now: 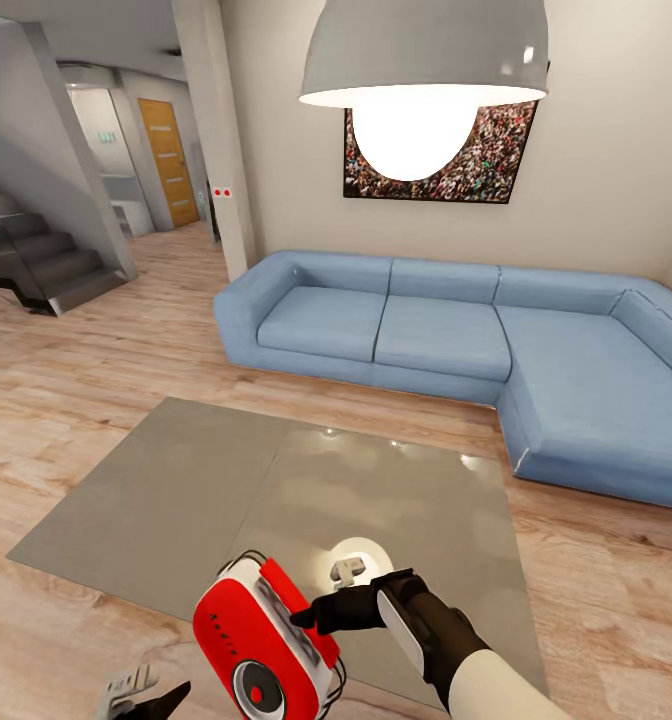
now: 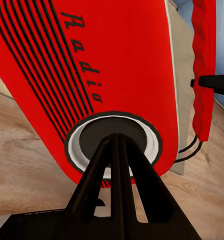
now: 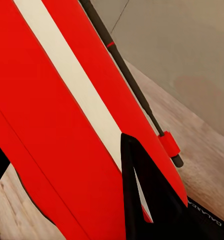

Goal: Turn on the radio receiver that's on the table in the living room.

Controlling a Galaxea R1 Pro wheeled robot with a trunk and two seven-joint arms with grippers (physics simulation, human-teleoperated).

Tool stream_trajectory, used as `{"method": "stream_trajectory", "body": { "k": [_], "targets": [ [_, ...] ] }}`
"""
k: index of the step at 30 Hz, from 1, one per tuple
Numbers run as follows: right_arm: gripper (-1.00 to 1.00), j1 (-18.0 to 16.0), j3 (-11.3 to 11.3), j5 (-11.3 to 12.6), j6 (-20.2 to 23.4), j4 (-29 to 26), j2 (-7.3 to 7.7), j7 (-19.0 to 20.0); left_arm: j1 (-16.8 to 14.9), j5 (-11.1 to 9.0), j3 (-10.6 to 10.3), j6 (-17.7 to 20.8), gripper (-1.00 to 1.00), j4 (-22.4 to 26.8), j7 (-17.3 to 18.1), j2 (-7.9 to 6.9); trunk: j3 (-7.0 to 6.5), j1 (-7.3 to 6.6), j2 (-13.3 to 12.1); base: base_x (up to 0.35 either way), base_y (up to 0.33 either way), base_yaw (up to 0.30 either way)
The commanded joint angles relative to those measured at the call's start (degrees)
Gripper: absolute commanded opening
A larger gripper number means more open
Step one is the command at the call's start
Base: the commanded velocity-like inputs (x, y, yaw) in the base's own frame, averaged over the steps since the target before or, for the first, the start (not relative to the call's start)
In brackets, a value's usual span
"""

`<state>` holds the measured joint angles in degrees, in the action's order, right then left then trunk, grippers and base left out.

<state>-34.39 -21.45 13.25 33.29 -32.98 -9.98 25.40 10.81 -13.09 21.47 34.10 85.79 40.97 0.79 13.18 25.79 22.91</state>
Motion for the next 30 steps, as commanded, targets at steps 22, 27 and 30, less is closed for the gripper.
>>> {"method": "stream_trajectory", "body": {
  "k": [22, 27, 30],
  "targets": [
    [-1.0, -0.1, 2.9, 3.8, 4.4, -3.0, -0.02, -0.1, -1.4, 0.2, -0.2, 0.0, -1.0, -1.6, -3.4, 0.05, 0.0, 0.0, 0.0, 0.0, 0.0, 0.0],
    [-1.0, -0.1, 2.9, 3.9, 4.5, -3.1, -0.02, -0.2, -5.4, -0.1, -1.6, -1.6, -1.0, -8.1, -4.5, 0.04, 0.0, 0.0, 0.0, 0.0, 0.0, 0.0],
    [-1.0, -0.1, 2.9, 4.0, 4.5, -3.0, -0.02, -0.2, -5.9, -0.1, -1.8, -2.4, -1.0, -8.8, -4.6, 0.07, 0.0, 0.0, 0.0, 0.0, 0.0, 0.0]
  ]
}}
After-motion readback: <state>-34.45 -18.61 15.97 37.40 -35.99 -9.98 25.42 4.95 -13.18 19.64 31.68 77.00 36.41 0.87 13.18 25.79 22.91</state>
